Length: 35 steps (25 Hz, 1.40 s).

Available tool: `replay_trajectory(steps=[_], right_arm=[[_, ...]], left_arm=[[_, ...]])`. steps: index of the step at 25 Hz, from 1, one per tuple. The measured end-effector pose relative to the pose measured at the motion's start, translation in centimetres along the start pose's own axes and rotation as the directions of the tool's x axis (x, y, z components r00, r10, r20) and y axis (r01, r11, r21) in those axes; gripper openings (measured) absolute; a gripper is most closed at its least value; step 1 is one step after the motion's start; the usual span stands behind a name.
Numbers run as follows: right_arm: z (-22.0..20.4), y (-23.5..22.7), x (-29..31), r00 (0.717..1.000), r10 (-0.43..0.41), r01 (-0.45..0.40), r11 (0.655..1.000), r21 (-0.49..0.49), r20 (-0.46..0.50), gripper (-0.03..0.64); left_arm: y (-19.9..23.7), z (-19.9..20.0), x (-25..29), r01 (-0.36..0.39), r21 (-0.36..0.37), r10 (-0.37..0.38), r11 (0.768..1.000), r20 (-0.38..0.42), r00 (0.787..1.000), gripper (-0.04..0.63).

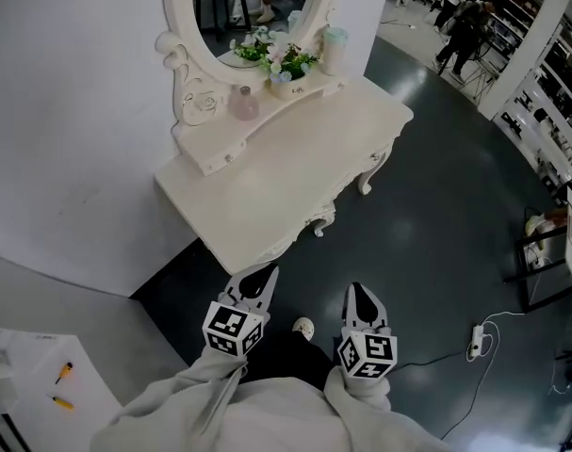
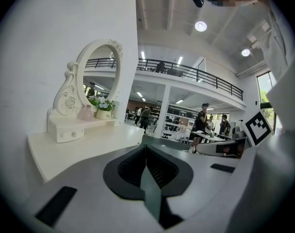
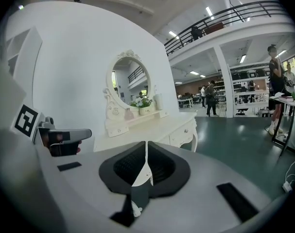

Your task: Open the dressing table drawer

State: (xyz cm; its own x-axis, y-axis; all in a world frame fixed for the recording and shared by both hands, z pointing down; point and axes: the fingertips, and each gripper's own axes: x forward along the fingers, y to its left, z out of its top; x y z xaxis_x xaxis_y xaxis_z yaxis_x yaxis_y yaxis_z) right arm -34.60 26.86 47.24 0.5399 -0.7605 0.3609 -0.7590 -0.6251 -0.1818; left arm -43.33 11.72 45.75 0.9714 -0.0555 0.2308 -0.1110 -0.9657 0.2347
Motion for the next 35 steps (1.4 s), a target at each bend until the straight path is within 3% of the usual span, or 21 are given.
replay_trajectory(steps=[18,23,35], right_arm=[[0.2,-7.6,1.8,1.0,0.011,-0.011,1.0,0.018,-0.006,0.038],[-1.2,-7.4,2.0,0.999,0.028,-0.026,0.999,0.035,-0.037,0.038],[-0.7,-8.0,4.0,0.996,0.065,-0.063,0.997,0.038,-0.053,0.038]], left_arm=[[-4.4,-0.3,7.8,0.015,0.003,-0.015,1.0,0.008,1.0,0.015],[-4.9,-2.4,7.6,0.013,-0.021,-0.014,1.0,-0.037,0.999,0.015],[-3.4,-2.3,8.6,-0.051,-0.019,0.05,0.999,-0.043,0.998,0.015]])
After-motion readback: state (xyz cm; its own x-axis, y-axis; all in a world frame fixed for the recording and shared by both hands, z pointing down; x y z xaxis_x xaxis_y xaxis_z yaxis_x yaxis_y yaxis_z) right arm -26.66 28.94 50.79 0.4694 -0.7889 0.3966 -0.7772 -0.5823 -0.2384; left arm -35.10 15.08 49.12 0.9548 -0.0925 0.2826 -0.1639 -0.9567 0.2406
